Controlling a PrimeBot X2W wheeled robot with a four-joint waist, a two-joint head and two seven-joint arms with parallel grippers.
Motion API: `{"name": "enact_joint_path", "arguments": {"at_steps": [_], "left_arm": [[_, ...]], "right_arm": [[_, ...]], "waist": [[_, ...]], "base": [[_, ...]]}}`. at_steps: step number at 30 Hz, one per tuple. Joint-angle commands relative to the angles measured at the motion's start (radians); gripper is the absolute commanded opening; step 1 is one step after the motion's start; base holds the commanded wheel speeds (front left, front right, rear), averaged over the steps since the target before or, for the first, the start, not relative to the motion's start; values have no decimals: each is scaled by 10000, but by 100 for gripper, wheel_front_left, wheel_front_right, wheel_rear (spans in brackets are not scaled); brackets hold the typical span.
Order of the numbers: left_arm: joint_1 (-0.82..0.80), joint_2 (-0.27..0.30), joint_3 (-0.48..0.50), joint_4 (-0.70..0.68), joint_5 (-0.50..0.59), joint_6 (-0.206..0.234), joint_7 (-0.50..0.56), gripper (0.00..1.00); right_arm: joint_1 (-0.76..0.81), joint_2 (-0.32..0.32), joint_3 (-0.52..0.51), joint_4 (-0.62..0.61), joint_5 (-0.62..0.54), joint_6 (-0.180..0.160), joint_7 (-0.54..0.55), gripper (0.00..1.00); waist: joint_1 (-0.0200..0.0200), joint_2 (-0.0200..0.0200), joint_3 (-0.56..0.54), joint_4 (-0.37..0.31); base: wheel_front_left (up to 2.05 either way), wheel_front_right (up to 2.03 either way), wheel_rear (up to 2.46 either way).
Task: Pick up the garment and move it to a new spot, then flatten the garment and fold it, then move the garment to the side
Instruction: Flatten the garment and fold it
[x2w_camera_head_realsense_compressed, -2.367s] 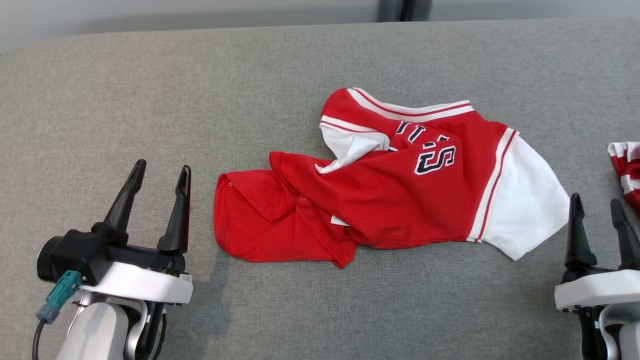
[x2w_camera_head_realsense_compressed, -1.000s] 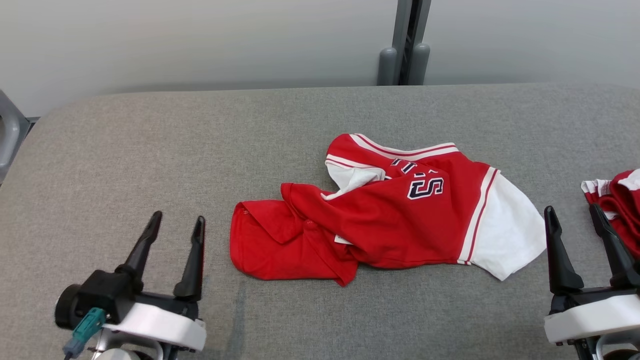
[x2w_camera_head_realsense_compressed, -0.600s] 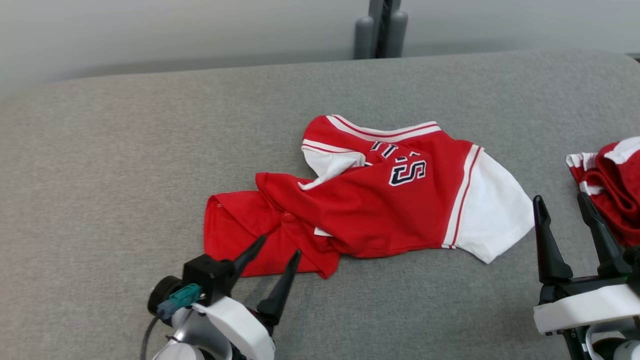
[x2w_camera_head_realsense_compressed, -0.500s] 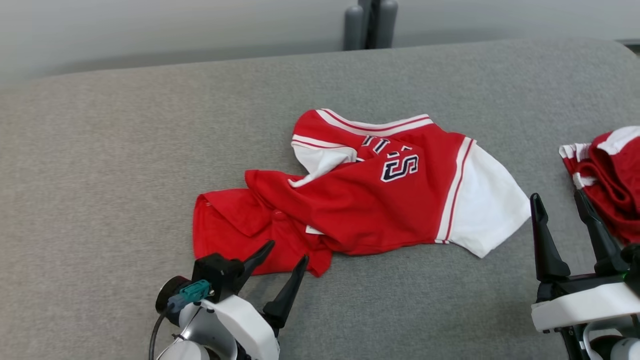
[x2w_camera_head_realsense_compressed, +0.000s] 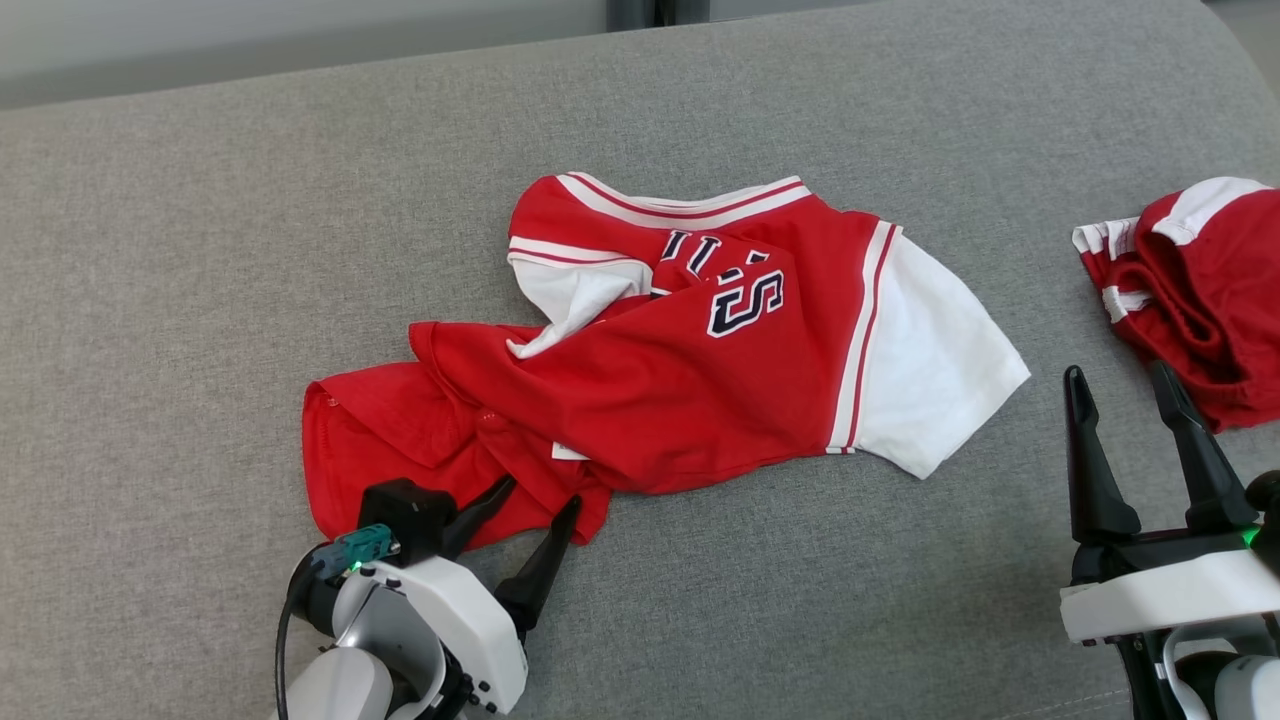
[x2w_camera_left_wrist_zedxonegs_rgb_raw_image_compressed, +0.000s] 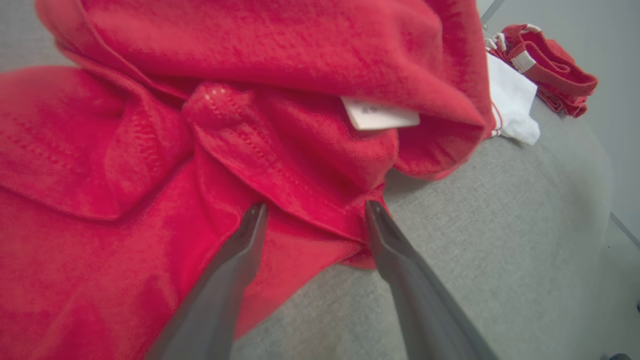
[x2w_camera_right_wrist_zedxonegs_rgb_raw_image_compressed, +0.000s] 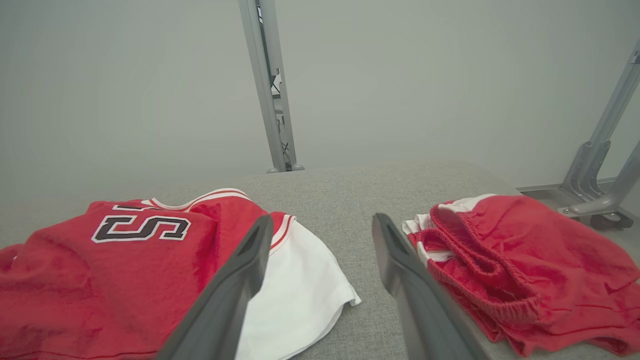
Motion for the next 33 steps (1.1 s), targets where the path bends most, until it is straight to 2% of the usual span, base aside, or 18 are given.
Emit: {"name": "enact_joint_path", "arguments": {"at_steps": [1,5,6,7,8,15,22,29,33], "left_arm": [[-153,77,67,90,-12,40,-30,100],[-375,56,-11,157,-55,-22,-285,100],[-430,38,-49,100,-51,-43,-405,95],[-488,63,-68,58,8,-58,-527,19],[-500,79,-89,42,28,-54,-606,0],[-440,366,45,-500,132,77,-1005,0],[-198,1284,780,-2114,211,509,-995,0],[42,2396,1360,-3777,437,826,-414,0],[628,2580,1249,-3919,-77,752,488,0]], "right_arm": [[-117,-37,-29,28,46,-4,-78,100],[-179,-37,34,122,114,-4,-135,100],[-183,-36,44,149,117,-4,-137,100],[-192,-36,46,170,132,-4,-156,100],[-205,-37,45,195,145,-4,-174,100],[-133,-37,-129,309,235,-4,-212,100],[-28,-39,-394,357,305,-4,-212,100],[-45,-39,-522,397,338,-4,-150,100],[-76,-39,-508,408,320,-4,-79,100]], "waist": [[0,-1,26,-5],[0,-1,36,10],[0,-1,26,21],[0,-1,19,32],[0,-1,6,45],[0,-1,-204,269],[0,-1,-484,728],[0,-1,-603,1159],[0,-1,-604,1276]], "base": [[0,0,0],[0,0,0],[0,0,0],[0,0,0],[0,0,0],[0,0,0],[0,0,0],[0,0,0],[0,0,0]]}}
